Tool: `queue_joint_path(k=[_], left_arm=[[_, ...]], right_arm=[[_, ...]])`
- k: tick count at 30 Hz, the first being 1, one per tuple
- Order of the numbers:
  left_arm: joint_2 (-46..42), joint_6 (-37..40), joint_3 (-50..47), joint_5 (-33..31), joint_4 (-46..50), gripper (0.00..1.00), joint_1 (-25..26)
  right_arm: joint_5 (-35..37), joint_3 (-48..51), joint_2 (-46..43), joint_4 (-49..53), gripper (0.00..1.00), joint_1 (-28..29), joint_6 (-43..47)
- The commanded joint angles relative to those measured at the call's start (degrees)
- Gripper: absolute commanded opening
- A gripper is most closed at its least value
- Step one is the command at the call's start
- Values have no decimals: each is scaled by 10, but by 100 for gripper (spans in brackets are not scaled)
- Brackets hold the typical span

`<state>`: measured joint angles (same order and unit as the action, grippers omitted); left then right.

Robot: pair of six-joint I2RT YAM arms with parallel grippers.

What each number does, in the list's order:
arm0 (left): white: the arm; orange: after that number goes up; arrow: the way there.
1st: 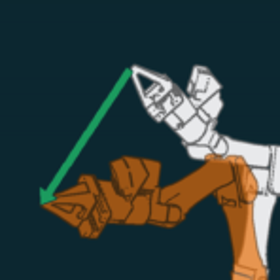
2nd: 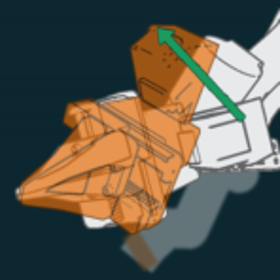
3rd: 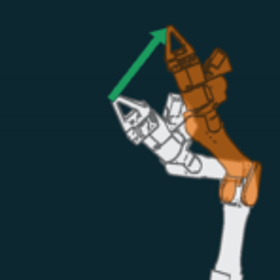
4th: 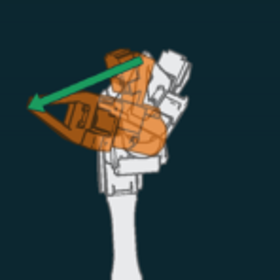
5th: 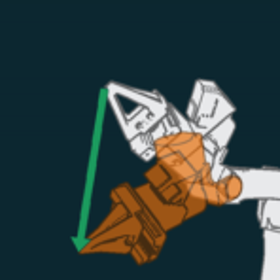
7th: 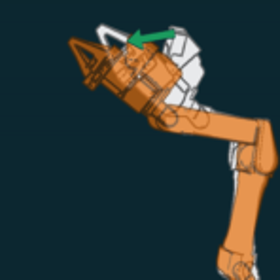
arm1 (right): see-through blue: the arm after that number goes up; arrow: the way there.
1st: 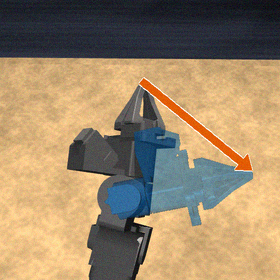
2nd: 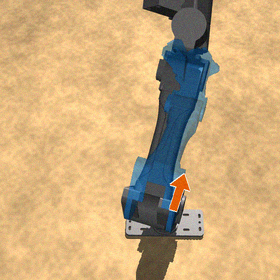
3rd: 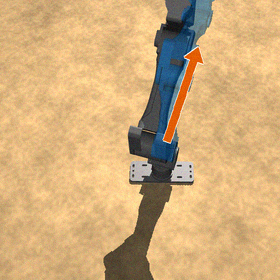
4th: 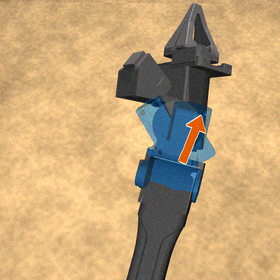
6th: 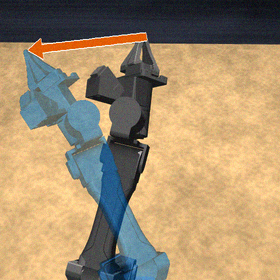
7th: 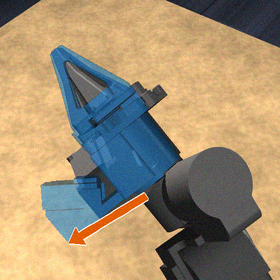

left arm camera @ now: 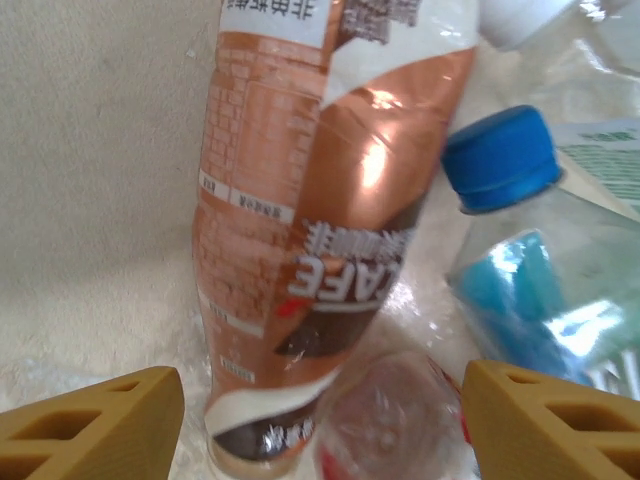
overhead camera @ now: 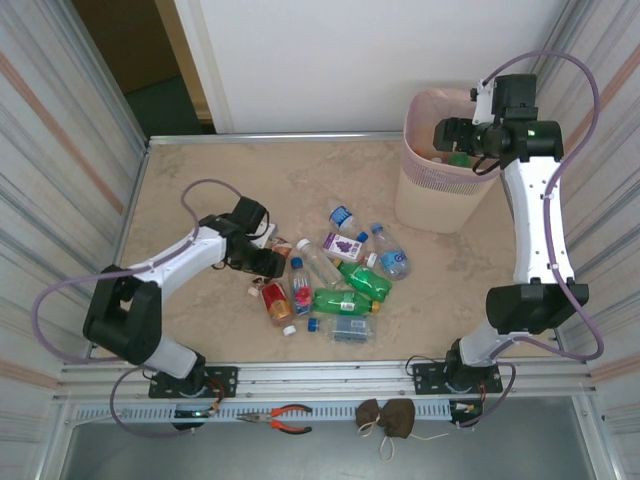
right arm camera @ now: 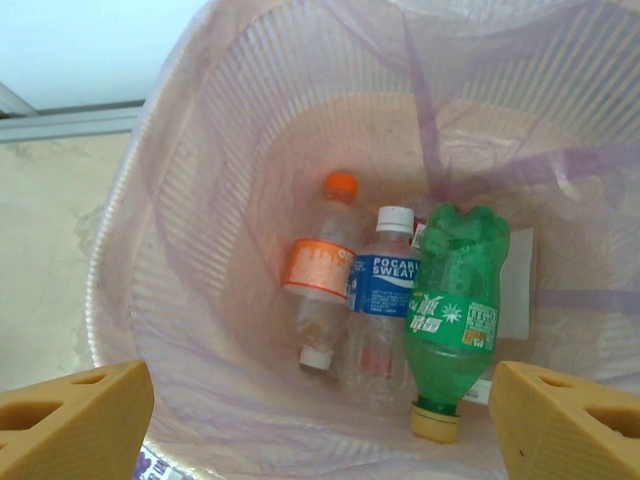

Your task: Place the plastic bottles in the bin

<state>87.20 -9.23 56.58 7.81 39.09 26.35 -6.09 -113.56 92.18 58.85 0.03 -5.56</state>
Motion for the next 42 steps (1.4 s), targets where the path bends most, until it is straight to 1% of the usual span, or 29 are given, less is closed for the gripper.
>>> queue_joint_path(k=[1, 5, 10, 12, 17, 19, 21, 23, 26, 31, 36, 42], left_arm=[[34, 6, 32, -28, -15, 74, -5], [76, 8, 51, -32, -28, 71, -14], [110, 10, 74, -33, -44, 60, -34], [123, 13, 86, -31, -50, 58, -44], [153, 24, 115, -30, -48, 58, -65], [156, 28, 121, -30, -45, 60, -69], [153, 31, 125, -28, -34, 65, -70], [145, 31, 121, -24, -23, 67, -70], [125, 25, 102, -12, -12, 69, -70], [85, 10, 58, -6, -2, 69, -70], [65, 2, 17, -9, 2, 67, -70], [60, -1, -6, 0, -3, 58, -68]], right_arm=[[-5, 8, -27, -14, 86, 3, -9], [-4, 14, -33, -19, 86, 2, -9], [-6, 13, -33, -20, 86, 3, -9], [-7, 14, -33, -20, 85, 3, -10], [-7, 16, -35, -20, 85, 3, -12], [-7, 18, -36, -20, 85, 4, -13], [-7, 20, -39, -19, 85, 6, -13], [-6, 22, -42, -20, 85, 8, -14], [-5, 26, -48, -20, 85, 12, -16], [-3, 33, -58, -20, 85, 19, -19], [-2, 35, -65, -17, 85, 24, -18], [-2, 42, -74, -17, 85, 26, -18]])
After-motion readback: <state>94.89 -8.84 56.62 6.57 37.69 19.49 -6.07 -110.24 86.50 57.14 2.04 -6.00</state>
